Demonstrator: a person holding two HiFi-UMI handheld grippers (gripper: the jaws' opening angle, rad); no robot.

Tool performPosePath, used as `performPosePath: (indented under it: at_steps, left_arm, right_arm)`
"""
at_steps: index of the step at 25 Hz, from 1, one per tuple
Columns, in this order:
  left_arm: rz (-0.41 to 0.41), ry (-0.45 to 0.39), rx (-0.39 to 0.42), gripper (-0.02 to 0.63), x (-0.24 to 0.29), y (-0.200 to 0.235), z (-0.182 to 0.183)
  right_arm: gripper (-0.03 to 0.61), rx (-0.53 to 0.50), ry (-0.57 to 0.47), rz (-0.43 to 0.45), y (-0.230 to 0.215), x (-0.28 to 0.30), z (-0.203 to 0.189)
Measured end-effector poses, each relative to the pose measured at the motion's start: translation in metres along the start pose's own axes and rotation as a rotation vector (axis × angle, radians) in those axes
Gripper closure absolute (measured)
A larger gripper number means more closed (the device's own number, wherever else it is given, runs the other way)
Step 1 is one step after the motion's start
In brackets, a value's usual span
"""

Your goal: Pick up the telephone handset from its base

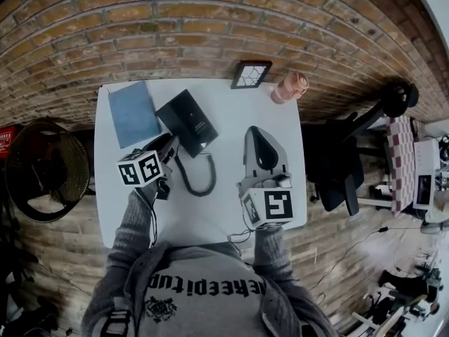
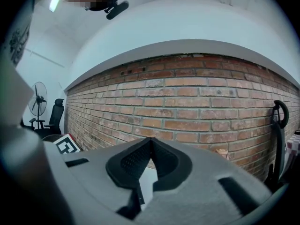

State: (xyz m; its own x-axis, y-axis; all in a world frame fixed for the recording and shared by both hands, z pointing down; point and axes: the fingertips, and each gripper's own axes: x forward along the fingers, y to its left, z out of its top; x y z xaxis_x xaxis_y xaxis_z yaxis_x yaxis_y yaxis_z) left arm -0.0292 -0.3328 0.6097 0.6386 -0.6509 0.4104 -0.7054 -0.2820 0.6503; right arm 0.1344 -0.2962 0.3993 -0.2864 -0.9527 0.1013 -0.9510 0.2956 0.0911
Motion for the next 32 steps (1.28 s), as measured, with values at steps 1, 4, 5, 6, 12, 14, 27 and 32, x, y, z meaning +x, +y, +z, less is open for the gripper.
performPosePath:
  at_steps: [1,4,5,6,12,14,27,32]
  left_arm:
    - [-0.004,0.013,-0.007,0.517,0.004,0.002,-0.004]
    - [0.005,0.021,-0.013,0.517,0.009,0.008,-0.004]
    - [-0.007,0.028,-0.025,0.517,0.012,0.008,-0.007]
    - [-0.018,0.035,-0.036,0.517,0.015,0.008,-0.01]
    - [-0.025,0.008,-0.063,0.517,0.021,0.011,-0.005]
    - [-0.011,-0.005,-0.058,0.517,0.021,0.014,-0.001]
    - [-0.11,0.008,-0.183,0.52,0.033,0.011,-0.006]
    - [-0.142,-0.028,-0.258,0.543,0.029,0.006,-0.003]
  right_arm:
    - [0.572,0.0,0.01,-0.006,-0.001,0.0,-0.002]
    - [0.574,-0.002,0.033,-0.017,-0.002,0.001,-0.007]
    - [0.574,-0.004,0.032,-0.019,-0.002,0.001,-0.008]
    - [0.572,-0.006,0.033,-0.021,-0.003,0.002,-0.009]
    - [0.572,-0.017,0.078,-0.038,-0.005,0.001,-0.018]
    - [0.574,-0.015,0.108,-0.046,-0.006,-0.001,-0.022]
    - [0.572,-0.025,0.097,-0.048,-0.004,-0.005,-0.027]
    - [0.572,-0.035,0.103,-0.043,-0.004,-0.009,-0.026]
